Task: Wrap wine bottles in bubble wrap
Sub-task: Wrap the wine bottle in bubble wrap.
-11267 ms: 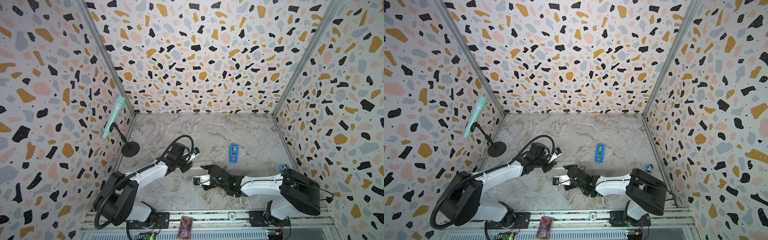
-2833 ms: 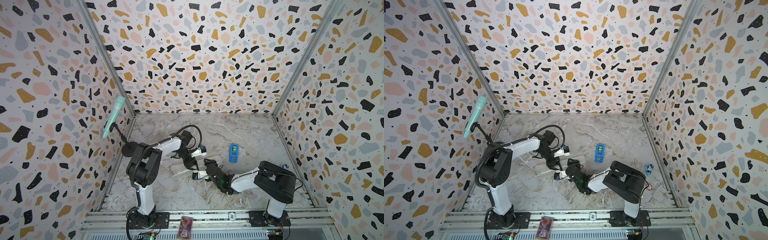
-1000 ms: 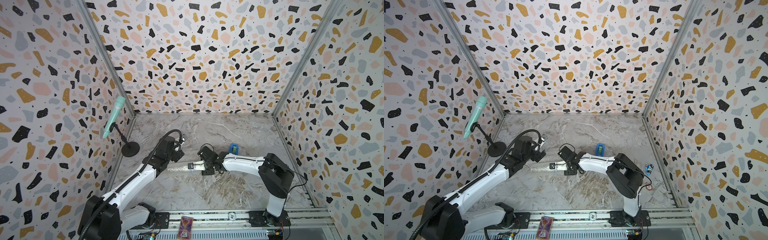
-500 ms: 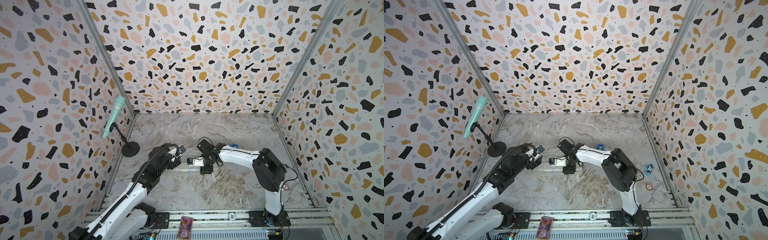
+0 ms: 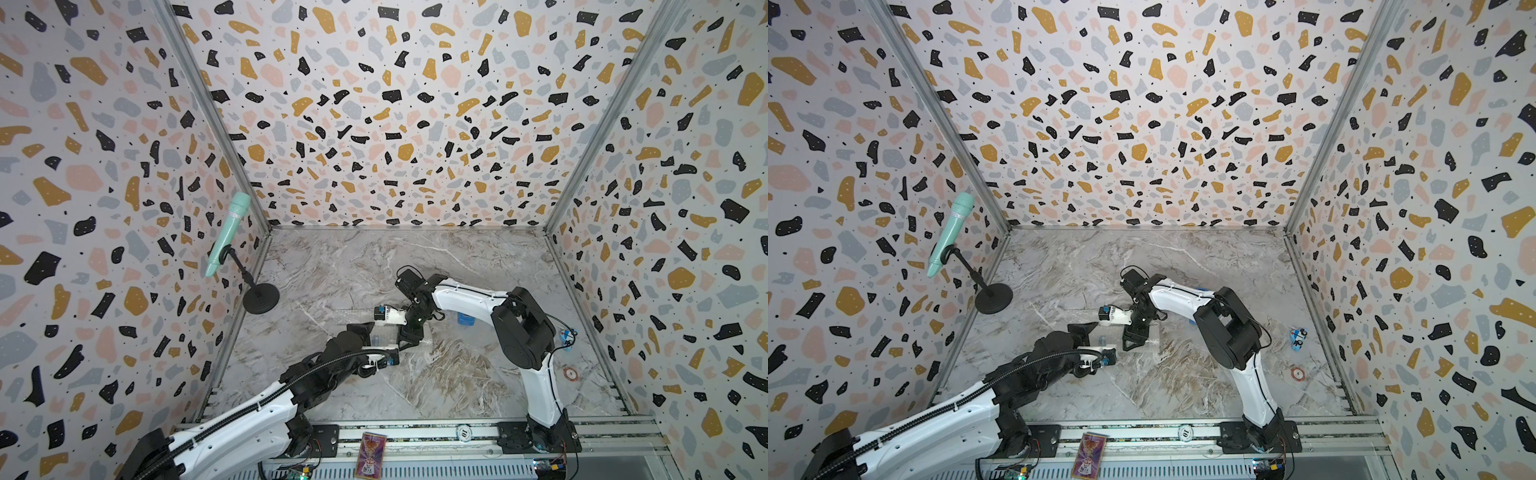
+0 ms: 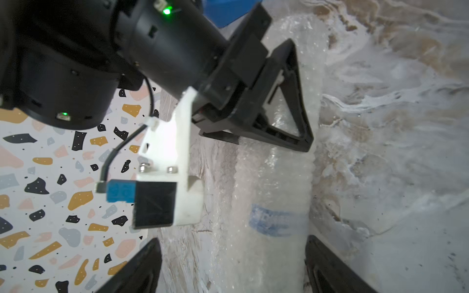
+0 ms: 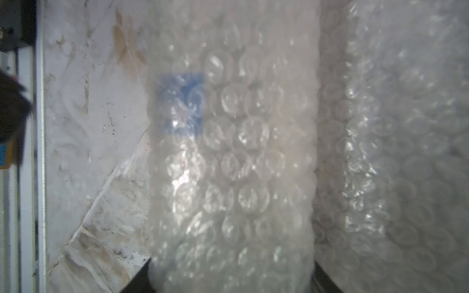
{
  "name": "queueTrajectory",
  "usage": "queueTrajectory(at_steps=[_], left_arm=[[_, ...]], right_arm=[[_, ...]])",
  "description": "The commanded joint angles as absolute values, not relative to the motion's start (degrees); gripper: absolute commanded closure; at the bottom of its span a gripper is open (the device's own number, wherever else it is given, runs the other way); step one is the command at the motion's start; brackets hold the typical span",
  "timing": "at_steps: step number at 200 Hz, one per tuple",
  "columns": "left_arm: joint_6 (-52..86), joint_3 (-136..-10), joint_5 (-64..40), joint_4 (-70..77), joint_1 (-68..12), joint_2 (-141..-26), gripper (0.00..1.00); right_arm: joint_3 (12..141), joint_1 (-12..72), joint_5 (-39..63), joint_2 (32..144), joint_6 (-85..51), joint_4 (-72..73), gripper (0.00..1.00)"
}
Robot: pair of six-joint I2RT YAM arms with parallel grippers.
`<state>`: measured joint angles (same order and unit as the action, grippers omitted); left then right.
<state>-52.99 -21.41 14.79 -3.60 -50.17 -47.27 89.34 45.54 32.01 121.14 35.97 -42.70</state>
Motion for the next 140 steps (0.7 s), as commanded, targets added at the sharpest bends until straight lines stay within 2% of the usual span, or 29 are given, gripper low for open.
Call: queueTrajectory(at_steps=[1,98,140], left_arm=[[-54.95,-21.26,24.17,0.90,-54.00,-50.32,0.10],[-56.71,-21.72,27.03,13.96,-57.30,-67.00,0.05],[-57.25,-20.76,28.66,19.93,-57.31,-69.57,0.07]], right_arm=[[89.63,45.80,39.62,126.42,34.50,-51.69,0.69],[93.69,43.60,43.03,131.46,34.09,-56.50,0.65],[93.85,43.09,43.07,131.67,34.28,-57.10,0.64]])
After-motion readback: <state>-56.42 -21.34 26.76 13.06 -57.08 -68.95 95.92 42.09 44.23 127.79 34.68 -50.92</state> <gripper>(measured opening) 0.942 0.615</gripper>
